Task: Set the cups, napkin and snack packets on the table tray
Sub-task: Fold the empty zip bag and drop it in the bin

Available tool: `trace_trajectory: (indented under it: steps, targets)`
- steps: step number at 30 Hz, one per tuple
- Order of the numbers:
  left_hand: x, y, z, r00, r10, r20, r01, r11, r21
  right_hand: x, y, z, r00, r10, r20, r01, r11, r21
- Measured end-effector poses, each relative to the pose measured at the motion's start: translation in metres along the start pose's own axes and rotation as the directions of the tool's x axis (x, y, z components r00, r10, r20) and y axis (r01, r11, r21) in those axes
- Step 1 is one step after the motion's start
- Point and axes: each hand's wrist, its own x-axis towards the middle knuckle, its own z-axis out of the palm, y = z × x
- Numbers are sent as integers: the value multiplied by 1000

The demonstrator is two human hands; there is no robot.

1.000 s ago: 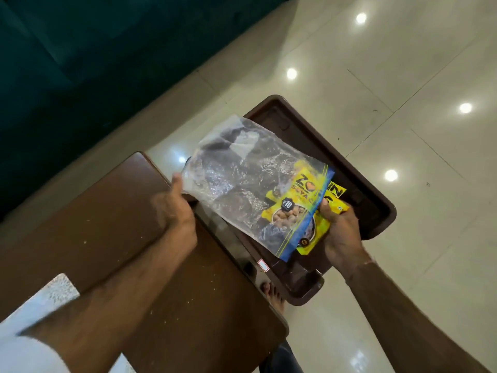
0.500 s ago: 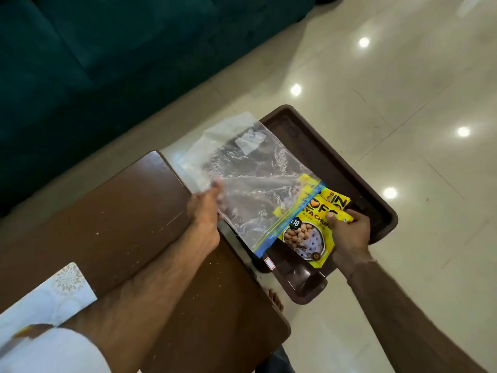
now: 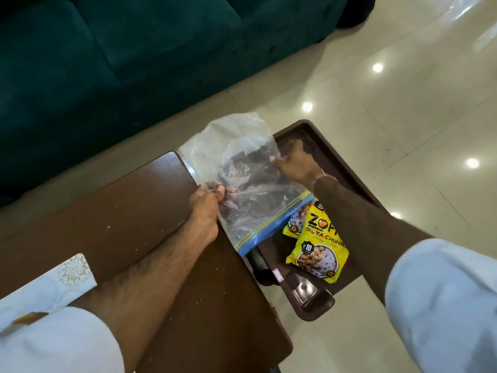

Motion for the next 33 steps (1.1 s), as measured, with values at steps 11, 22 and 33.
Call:
trace_trajectory:
  steps: [11, 22, 33]
  targets:
    - [14, 47, -20, 991, -25, -135, -23, 939, -343, 10, -19, -6, 979, -176, 104, 70, 764, 642]
    - [-48, 214, -80, 921, 371, -121, -372, 928, 16, -71, -199, -74, 879, -478, 11, 452, 838, 305]
    - [-226, 465, -207, 650, 756, 78, -461, 310, 832, -247, -492, -143, 620, -778, -101, 713, 613, -342]
